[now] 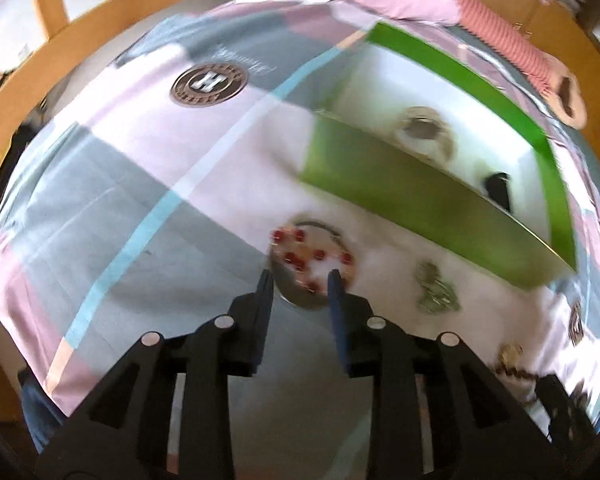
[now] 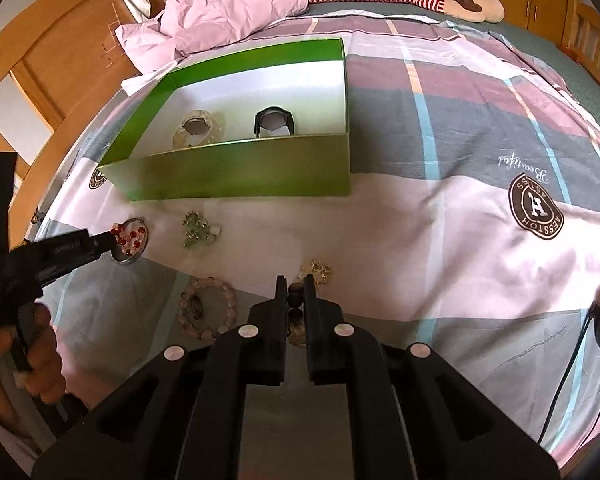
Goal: Organize jewelry
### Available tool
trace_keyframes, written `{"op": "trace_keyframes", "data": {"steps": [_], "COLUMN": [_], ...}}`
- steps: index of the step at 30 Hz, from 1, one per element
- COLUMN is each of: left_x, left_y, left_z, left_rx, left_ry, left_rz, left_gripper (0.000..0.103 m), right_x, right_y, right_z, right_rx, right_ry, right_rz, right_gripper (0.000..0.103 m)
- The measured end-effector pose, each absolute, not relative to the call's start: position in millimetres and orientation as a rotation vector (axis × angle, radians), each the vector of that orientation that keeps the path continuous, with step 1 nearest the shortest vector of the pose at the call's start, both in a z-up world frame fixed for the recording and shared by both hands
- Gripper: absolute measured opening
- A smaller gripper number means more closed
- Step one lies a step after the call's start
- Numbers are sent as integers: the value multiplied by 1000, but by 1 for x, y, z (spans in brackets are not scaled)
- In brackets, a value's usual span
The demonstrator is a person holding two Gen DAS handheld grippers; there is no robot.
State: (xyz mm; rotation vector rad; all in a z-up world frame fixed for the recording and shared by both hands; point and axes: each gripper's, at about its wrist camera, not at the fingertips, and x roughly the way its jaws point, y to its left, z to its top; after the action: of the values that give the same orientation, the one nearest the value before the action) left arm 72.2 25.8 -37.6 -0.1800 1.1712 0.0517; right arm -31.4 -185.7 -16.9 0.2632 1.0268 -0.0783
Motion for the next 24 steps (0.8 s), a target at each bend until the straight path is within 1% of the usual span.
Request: {"op": "trace_keyframes", "data": {"steps": [6, 7, 9, 14, 16, 19, 21, 23, 24], "left_x": [78, 77, 77, 66, 61, 61, 65, 67, 68], "left_y": [36, 37, 37, 23, 13, 12, 21, 30, 33], "left_z": [-56, -58, -61, -59, -56, -45, -43, -45, -48], "left_rx": [-197, -198, -199, -201, -215, -213, -266, -296, -297], "left_ry": [1226, 1233, 1239, 1266, 1277, 1221, 1217, 1232, 1242], "left_rz": [75, 74, 73, -79, -203, -228, -195, -135, -107], "left_gripper": [26, 20, 13, 9, 6, 6, 7, 9, 14], "right_x": [-35, -36, -36, -36, -36, -35, -34, -31, -28], "right_y": [-193, -195, -198, -212, -216, -217, -218, -220, -220], "right_z": [-18, -17, -18, -31, -36, -43, -46, -48, -49], "right_rx": [297, 299, 292, 327, 344, 353, 360, 371, 374], "right_ry": [1026, 1026, 1041, 1075, 1084, 1098, 1105, 1112, 1113], "right_rz": [-85, -89, -103, -152, -159, -161, -162, -169, -173], "right_gripper": [8, 8, 8, 10, 10, 10, 10, 19, 29]}}
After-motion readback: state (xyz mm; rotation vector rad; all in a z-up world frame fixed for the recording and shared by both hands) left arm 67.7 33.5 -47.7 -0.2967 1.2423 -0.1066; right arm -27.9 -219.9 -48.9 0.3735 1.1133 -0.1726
